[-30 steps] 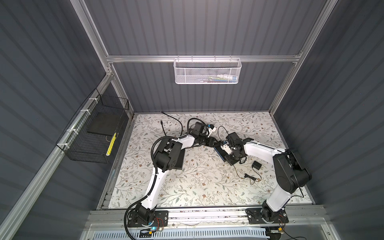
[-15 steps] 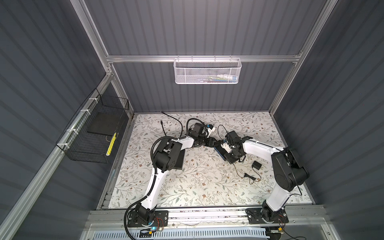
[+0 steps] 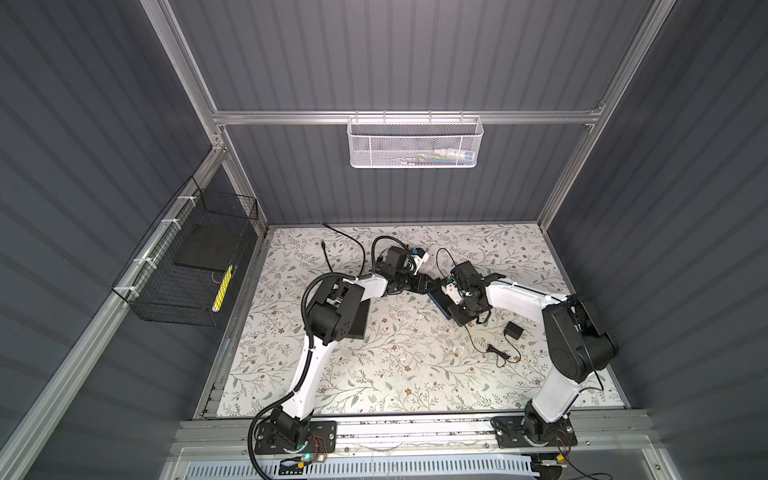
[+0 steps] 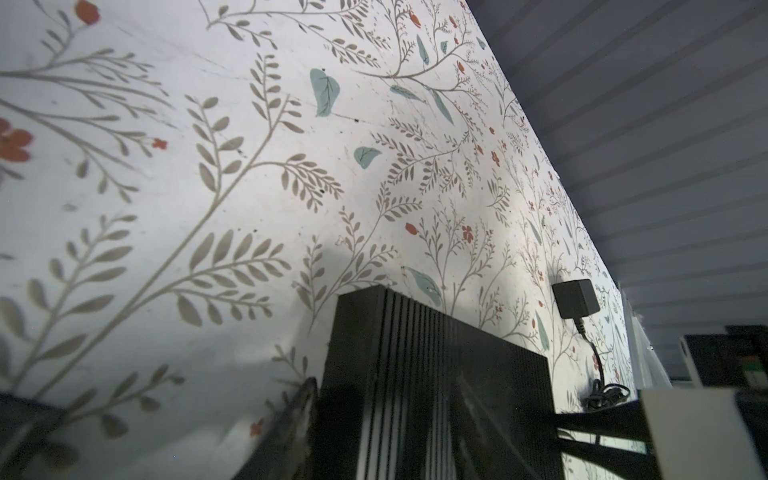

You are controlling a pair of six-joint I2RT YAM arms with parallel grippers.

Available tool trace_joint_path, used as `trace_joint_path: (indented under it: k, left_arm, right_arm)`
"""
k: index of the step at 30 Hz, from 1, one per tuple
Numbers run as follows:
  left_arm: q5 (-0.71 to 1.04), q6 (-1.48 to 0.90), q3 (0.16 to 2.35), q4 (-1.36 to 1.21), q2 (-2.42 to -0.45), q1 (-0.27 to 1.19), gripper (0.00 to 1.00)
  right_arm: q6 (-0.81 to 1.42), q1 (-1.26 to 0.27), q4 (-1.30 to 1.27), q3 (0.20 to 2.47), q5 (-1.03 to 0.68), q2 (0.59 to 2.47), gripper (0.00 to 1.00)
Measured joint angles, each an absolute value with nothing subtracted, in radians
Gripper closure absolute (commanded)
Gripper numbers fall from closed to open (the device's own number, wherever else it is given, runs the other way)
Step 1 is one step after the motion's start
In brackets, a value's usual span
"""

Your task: Insert the plug into the switch port

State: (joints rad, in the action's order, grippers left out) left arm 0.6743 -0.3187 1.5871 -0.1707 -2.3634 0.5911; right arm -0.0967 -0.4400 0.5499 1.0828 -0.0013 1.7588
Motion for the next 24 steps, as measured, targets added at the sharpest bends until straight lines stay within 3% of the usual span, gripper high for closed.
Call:
trace_joint_path:
  k: [12,24]
  left_arm:
    - [0.614,-0.319,1.505,-0.181,-2.306,0.591,0.51]
    - [0.622,-0.346,1.436,-0.138,-2.249,0.616,0.51]
  right_arm:
    - [-0.097,-0.440,0.535,1.075,-0.020,1.755,0.98]
    - [0.028,-0.440,0.492,0.960,0.057,1.566,0.72]
